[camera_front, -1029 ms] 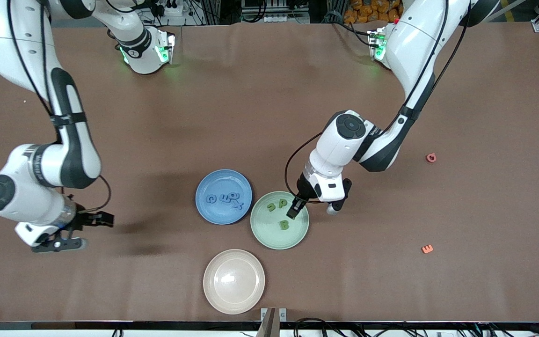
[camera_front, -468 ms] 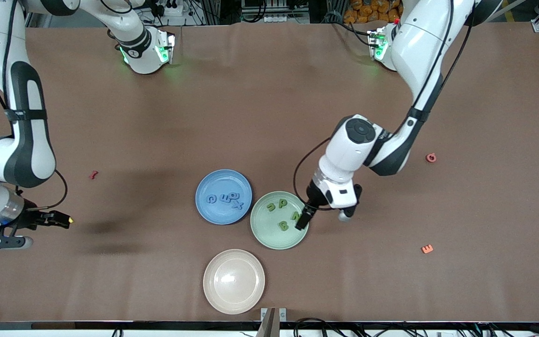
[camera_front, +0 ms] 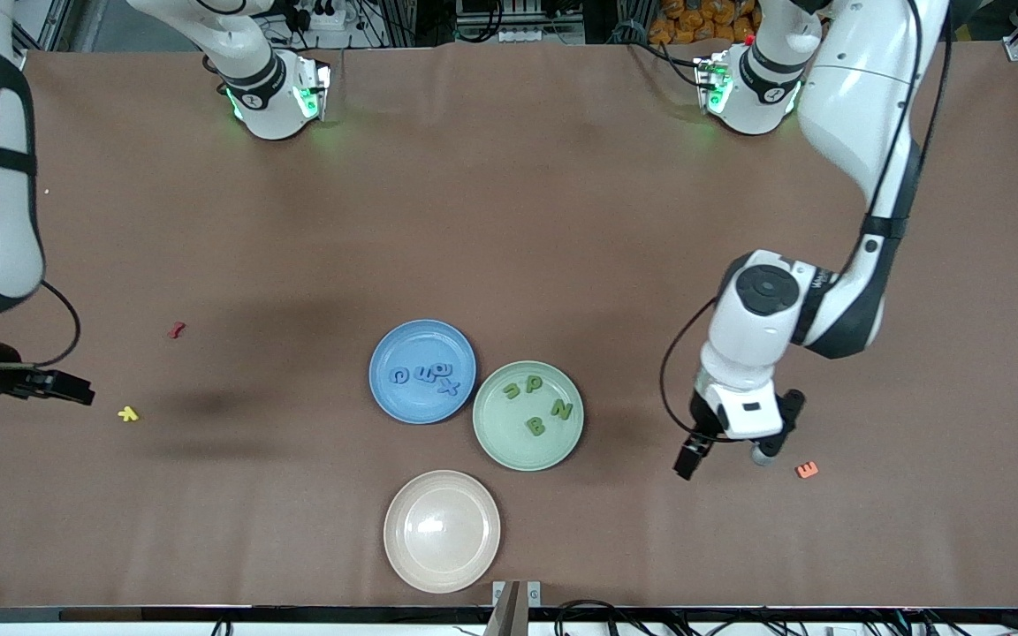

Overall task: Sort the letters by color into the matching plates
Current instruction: 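Open the left gripper and lift it away from the green plate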

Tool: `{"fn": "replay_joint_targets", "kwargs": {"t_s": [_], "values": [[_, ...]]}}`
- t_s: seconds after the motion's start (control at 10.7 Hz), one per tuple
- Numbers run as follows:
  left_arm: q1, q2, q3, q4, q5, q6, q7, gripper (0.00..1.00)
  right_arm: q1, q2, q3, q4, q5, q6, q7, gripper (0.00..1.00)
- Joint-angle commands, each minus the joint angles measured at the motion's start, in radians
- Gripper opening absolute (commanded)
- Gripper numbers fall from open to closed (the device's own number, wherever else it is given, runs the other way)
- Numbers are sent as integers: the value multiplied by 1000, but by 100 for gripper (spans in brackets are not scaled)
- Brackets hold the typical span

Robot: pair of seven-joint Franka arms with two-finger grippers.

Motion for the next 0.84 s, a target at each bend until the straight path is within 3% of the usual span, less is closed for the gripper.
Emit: {"fn": "replay_joint_targets", "kwargs": {"t_s": [0.0,0.47,0.75], "values": [[41,-44,-12,-130,27,-98,252,100,-1,-142,14,-31,-7,-121,88,100],[46,-249,-13,-515,28,-80,340,100,23,-337,17,-12,2,-332,166,100],[80,-435,-15,-725,28,-53,339,100,60,-361,17,65,-5,-453,247,100]]}}
